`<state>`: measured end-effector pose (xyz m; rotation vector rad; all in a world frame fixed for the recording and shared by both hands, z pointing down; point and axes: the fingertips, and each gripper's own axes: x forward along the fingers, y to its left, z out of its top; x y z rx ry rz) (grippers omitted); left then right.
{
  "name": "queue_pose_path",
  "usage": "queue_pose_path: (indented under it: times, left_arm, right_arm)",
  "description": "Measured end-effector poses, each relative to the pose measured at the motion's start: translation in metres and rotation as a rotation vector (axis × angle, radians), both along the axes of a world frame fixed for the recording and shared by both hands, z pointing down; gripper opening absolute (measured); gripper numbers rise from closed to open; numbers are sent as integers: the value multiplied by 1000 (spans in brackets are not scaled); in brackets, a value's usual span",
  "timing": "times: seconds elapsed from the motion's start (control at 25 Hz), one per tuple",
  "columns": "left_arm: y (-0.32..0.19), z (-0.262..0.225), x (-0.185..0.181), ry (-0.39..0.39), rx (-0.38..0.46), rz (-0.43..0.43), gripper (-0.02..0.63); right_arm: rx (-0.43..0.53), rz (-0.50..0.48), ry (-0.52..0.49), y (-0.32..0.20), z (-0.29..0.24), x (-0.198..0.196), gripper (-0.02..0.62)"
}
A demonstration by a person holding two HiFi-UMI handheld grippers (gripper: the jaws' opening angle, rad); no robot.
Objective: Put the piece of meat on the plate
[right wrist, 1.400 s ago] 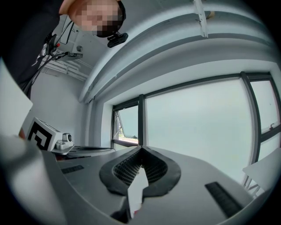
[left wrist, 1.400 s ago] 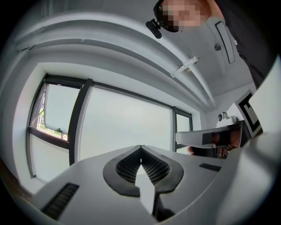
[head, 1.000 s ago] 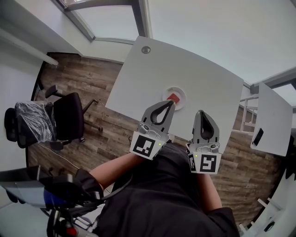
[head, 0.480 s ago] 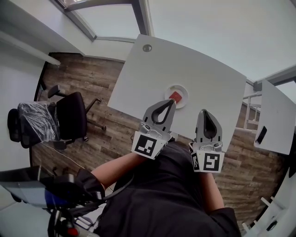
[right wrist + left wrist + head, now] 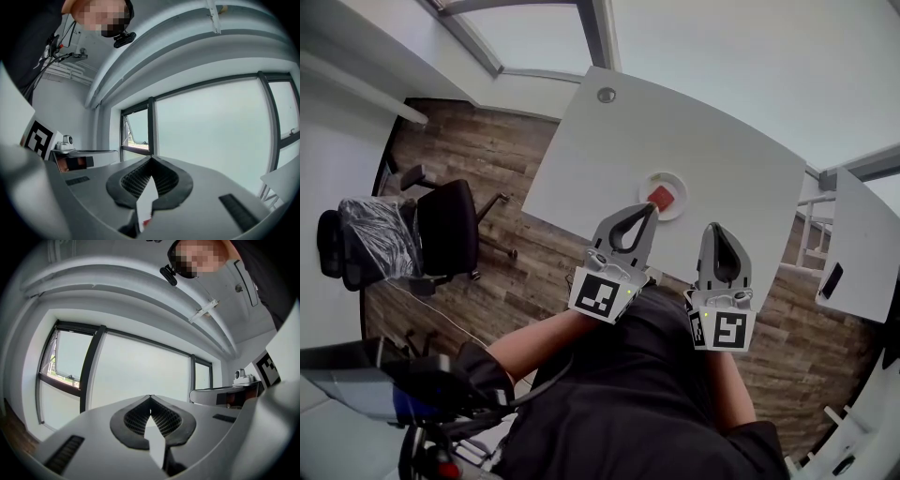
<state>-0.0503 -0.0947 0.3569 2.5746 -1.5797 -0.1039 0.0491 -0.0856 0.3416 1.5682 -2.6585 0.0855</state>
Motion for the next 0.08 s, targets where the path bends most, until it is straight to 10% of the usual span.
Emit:
queue_pose_path:
  times: [0.08]
  left_arm:
    - [-1,1,0,1,-1,-5,6]
  right_arm:
    - [3,-3,-1,-1,0,1,6]
